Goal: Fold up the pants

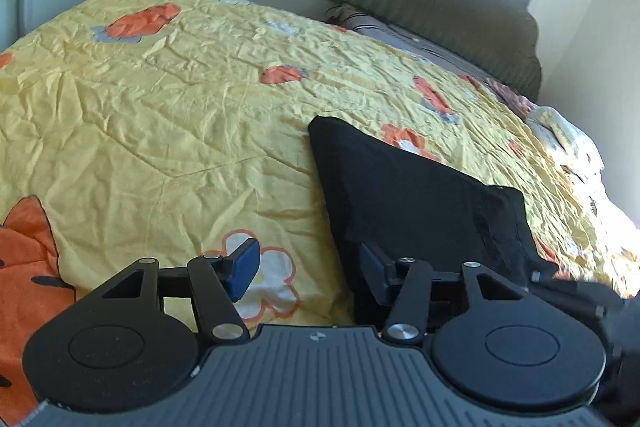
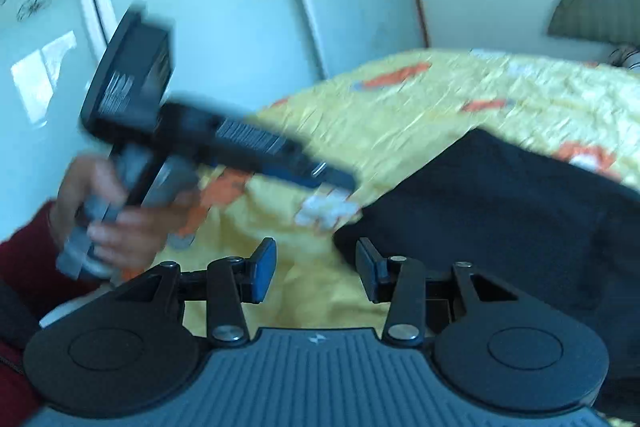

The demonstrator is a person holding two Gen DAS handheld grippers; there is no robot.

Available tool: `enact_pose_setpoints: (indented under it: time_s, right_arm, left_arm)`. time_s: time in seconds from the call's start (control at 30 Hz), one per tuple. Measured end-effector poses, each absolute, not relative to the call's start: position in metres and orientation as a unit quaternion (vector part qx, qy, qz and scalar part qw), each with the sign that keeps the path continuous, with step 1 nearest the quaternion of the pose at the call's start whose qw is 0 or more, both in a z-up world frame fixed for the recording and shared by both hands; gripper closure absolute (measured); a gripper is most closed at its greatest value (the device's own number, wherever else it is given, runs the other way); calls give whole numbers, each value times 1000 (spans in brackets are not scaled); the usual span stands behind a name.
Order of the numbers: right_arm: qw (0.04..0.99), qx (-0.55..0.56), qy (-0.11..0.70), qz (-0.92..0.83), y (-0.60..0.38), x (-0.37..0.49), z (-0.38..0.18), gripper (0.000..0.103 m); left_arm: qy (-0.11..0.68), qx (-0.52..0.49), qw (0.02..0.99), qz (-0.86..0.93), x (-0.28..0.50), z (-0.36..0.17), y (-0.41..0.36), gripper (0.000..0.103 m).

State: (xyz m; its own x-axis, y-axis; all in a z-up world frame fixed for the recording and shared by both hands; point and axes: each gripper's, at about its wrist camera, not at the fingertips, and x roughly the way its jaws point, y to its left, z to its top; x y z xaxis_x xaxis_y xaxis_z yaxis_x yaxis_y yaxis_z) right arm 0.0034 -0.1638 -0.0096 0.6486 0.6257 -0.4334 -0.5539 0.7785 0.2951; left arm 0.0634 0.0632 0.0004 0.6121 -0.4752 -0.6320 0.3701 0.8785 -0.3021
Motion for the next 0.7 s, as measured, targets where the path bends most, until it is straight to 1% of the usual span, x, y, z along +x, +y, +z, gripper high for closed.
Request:
enact_pose_setpoints:
  time_s: [0.07,0.1,0.13,0.2,0.23,0.27,0.3,0.4,0.47,0.5,0.53,0.6,0.67,0.7]
  right_arm:
    - [924,64,257,277,-181,13,-1,59]
    - [929,56,264,255,-186,20,1,53]
    - [931,47,272,240,-189,28,2,51]
    - [932,34,271,237,-191,41,5,50]
    - [931,35,271,243,-191,48,5,47]
    - [929,39,273,246,-191,54,4,46]
    - [930,42,272,244,-190,60,4,44]
    - [931,55,269,240,-189,70,2,44]
    - [930,59,270,241,-187,71,-1,44]
    - [930,57,273,241,-183,73,-2,44]
    - [929,55,276,241,-182,74,-3,44]
    - [929,48,281,236,-180,76,-5,43]
    - [929,49,282,234,-181,78,-6,40]
    - [929,50,282,235,-183,79,-6,34]
  left_arm:
    - [350,-25,894,-279,48,-1,58,44]
    - [346,5,889,-301,41,-2,53,43]
    - [343,32,883,-318,34,-3,48,43]
    - [328,85,875,-346,17,-7,39,42]
    - [321,107,872,-354,10,-9,35,41]
    - [315,125,871,-355,4,-11,31,41]
    - [310,140,873,-349,1,-14,26,41]
    - [290,162,886,-325,3,-20,17,42]
    - [289,156,886,-327,11,-22,13,51]
    - [297,150,883,-330,17,-24,11,63]
    - [307,146,879,-333,23,-27,9,69]
    - [323,141,876,-329,28,-34,6,76]
    - [312,133,885,-320,20,-33,8,87]
    - [305,134,888,-317,14,-33,8,92]
